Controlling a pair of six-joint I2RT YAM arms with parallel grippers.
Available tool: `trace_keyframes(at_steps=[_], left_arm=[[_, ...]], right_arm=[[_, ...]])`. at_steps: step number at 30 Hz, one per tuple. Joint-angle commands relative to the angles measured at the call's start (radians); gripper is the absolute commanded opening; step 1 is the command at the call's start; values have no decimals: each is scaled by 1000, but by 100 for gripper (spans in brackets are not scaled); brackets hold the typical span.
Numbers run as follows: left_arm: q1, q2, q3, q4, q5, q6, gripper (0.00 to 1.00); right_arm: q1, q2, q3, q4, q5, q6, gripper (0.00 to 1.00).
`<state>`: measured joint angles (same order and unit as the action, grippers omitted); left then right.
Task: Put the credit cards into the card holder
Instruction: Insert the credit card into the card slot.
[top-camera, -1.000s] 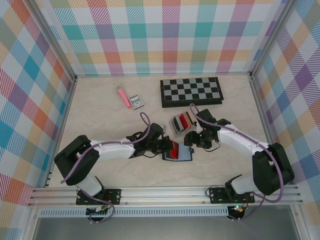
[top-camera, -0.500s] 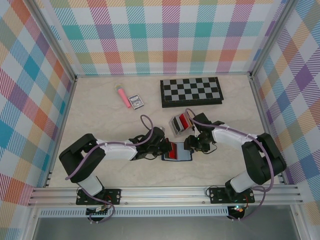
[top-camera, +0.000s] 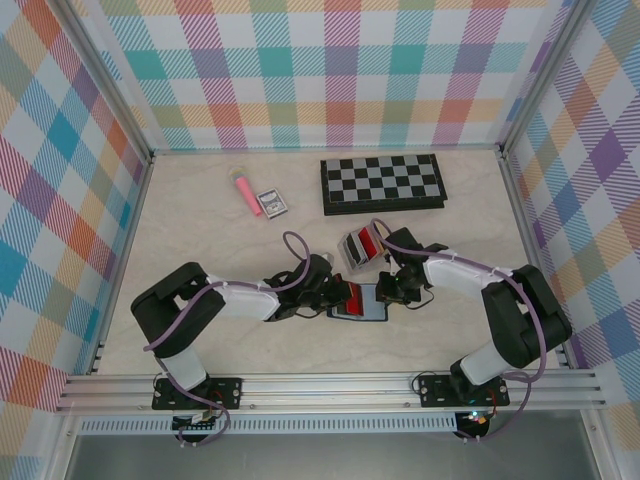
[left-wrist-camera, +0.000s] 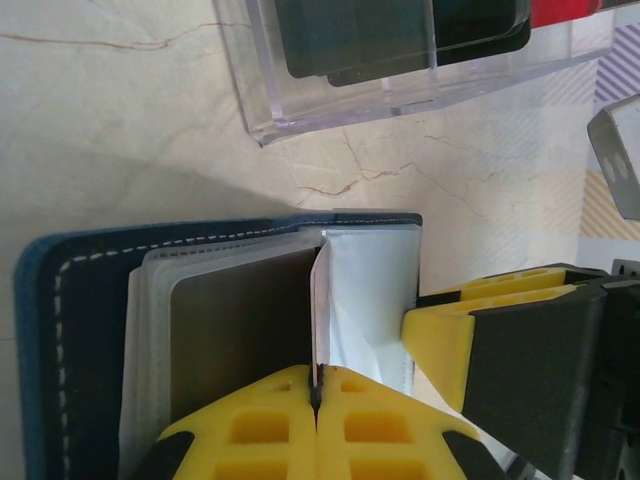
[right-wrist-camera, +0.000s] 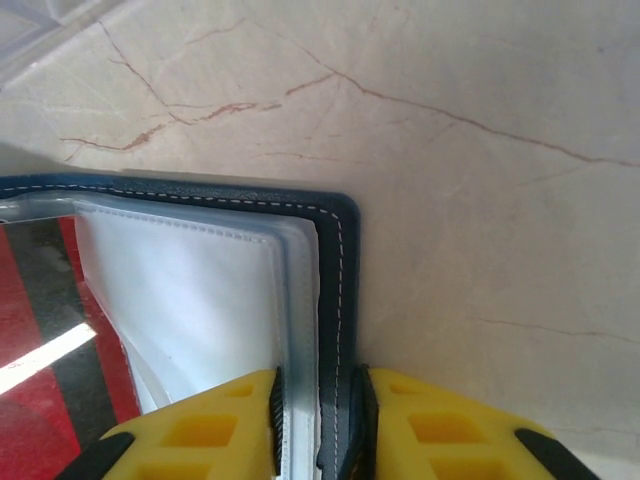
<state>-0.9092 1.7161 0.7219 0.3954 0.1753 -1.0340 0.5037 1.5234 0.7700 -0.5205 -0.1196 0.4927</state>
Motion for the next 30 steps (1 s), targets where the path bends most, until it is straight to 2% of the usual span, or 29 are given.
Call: trace_keyframes(at_steps=[1, 4, 9, 16, 23, 25, 30], left_arm=[[-16, 27, -14, 15, 33, -48, 0], [-16, 57, -4, 13, 33, -70, 0], [-16, 131, 4, 113, 77, -110, 0], [-28, 165, 80, 38, 85, -66, 1], [-39, 193, 137, -39, 95, -24, 14], [-40, 178, 137, -81, 77, -4, 23], [-40, 121, 158, -241, 20, 75, 38]], right_arm=[[7, 18, -20, 8, 8, 10, 25], [7, 18, -19, 8, 10, 11, 25], [7, 15, -21, 2, 11, 13, 25], [6, 13, -26, 8, 7, 21, 25], [6, 11, -28, 7, 18, 26, 26], [7, 9, -26, 1, 28, 30, 27], [6, 9, -24, -5, 52, 38, 28]])
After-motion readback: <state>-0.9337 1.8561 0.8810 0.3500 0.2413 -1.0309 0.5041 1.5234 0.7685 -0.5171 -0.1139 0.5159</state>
